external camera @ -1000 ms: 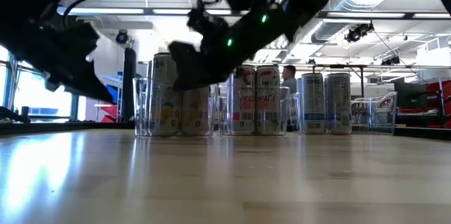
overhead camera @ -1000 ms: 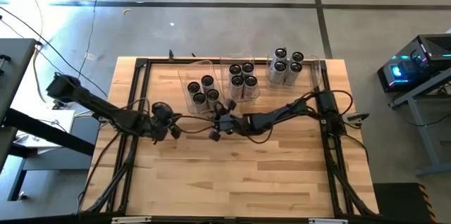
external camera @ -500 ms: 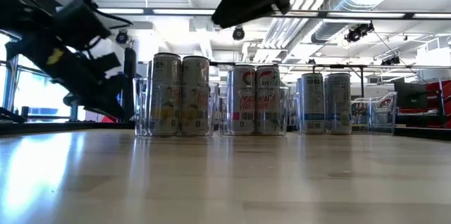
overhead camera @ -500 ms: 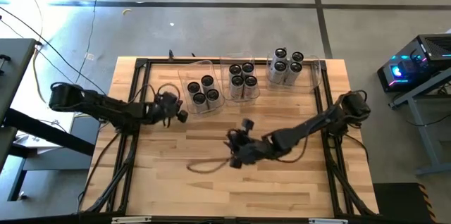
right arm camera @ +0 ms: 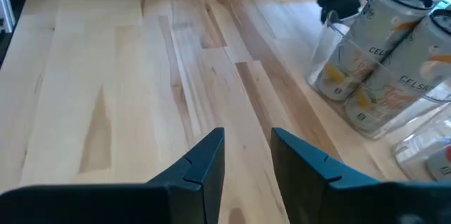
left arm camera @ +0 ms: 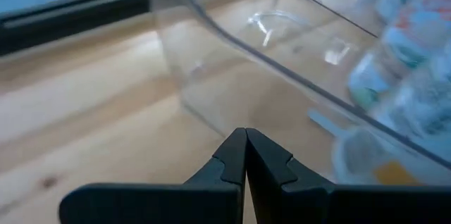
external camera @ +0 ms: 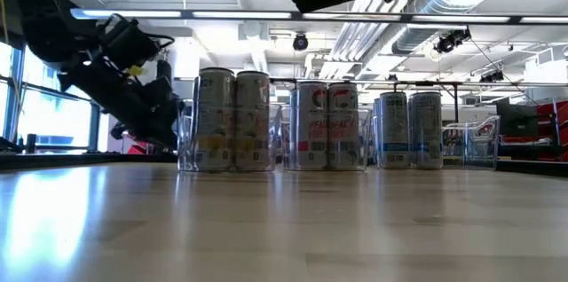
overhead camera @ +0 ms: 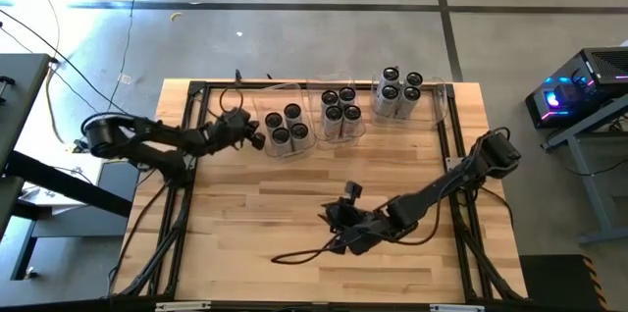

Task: Sort soda cans
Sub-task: Adjust all the transparent bins to the top of the table

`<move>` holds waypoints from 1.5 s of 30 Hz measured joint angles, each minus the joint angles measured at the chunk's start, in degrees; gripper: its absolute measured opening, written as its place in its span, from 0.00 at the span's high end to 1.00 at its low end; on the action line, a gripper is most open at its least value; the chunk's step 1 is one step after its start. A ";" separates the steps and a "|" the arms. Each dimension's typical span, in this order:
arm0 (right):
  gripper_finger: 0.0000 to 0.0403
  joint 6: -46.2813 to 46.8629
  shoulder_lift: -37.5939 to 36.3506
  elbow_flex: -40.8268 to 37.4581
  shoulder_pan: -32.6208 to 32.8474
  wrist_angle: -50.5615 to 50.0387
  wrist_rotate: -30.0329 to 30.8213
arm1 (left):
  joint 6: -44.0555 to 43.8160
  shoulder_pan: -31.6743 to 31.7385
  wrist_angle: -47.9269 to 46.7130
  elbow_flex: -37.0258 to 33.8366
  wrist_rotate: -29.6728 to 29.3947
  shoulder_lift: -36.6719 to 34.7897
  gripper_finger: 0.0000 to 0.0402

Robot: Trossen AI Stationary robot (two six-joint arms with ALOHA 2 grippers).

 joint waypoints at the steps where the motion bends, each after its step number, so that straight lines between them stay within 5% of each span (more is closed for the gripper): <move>1: 0.73 0.22 0.02 0.00 -0.01 -0.05 -0.01 | 0.69 0.85 0.09 0.75 0.29 1.01 1.00; 12: 0.73 4.18 0.02 0.00 -0.03 -1.57 0.02 | 8.25 6.66 -0.03 11.13 2.62 11.66 1.00; 18: 0.73 7.34 0.49 0.00 -0.56 -3.42 0.81 | 12.90 9.25 -0.32 13.12 2.55 11.57 1.00; 25: 0.73 12.26 6.86 0.00 -6.65 0.28 -5.21 | 22.58 11.84 -3.69 13.35 2.29 1.97 1.00; 32: 0.73 14.37 16.68 -0.04 -12.08 9.48 -2.80 | 29.67 9.85 -23.42 13.32 4.85 -17.01 1.00; 38: 0.73 13.00 19.77 -0.04 -16.71 17.46 3.08 | 24.72 1.39 -29.33 9.69 6.86 -26.67 1.00; 45: 0.73 9.79 21.00 -0.02 -21.24 23.68 3.32 | 15.65 -9.59 -27.36 3.93 3.57 -28.19 1.00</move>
